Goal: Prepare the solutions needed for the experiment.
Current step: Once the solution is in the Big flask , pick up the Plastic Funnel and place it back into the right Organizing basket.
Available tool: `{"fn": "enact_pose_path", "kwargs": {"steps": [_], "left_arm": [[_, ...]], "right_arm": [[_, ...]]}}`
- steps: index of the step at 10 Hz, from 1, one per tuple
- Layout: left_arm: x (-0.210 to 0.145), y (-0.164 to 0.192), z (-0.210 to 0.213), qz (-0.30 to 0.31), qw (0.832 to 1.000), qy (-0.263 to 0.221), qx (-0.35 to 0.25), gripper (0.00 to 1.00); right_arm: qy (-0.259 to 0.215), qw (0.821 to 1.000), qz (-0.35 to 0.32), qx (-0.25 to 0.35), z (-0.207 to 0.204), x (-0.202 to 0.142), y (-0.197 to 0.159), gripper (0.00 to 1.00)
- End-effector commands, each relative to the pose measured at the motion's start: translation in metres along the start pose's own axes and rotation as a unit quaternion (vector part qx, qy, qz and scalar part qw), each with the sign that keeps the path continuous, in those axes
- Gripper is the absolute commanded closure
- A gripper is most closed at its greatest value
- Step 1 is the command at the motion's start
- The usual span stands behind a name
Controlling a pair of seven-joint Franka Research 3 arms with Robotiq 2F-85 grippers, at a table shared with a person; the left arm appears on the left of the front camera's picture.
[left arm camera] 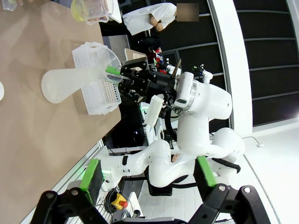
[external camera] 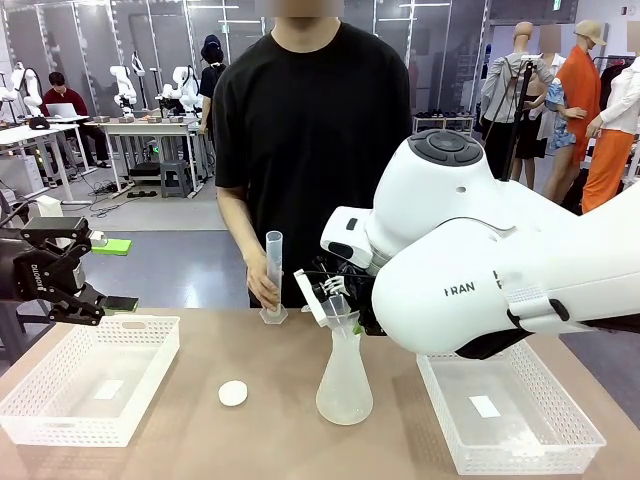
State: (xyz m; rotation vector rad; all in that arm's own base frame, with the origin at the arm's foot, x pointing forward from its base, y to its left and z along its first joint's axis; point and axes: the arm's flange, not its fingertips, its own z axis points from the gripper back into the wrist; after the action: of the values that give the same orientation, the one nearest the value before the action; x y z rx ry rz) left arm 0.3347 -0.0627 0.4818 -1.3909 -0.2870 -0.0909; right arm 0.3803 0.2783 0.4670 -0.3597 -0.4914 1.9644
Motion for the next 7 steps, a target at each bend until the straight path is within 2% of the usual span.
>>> {"fn": "enact_pose_path", "kwargs": {"steps": [1,4,7], "left_arm": [[0.001,-0.002,-0.002,-0.002,1.000,-0.002,-0.010,0.00],[0.001,-0.002,-0.002,-0.002,1.000,-0.002,-0.010,0.00],[0.001,-0.002,-0.002,-0.002,1.000,-0.002,-0.010,0.00]], "right_arm": [[0.012,1.000,0.003,-0.018,0.028,0.008,-0.002,0.74],[0.027,0.999,0.006,-0.035,0.044,0.010,-0.004,0.74],[0.038,0.998,0.011,-0.047,0.078,0.013,0.007,0.74]]}}
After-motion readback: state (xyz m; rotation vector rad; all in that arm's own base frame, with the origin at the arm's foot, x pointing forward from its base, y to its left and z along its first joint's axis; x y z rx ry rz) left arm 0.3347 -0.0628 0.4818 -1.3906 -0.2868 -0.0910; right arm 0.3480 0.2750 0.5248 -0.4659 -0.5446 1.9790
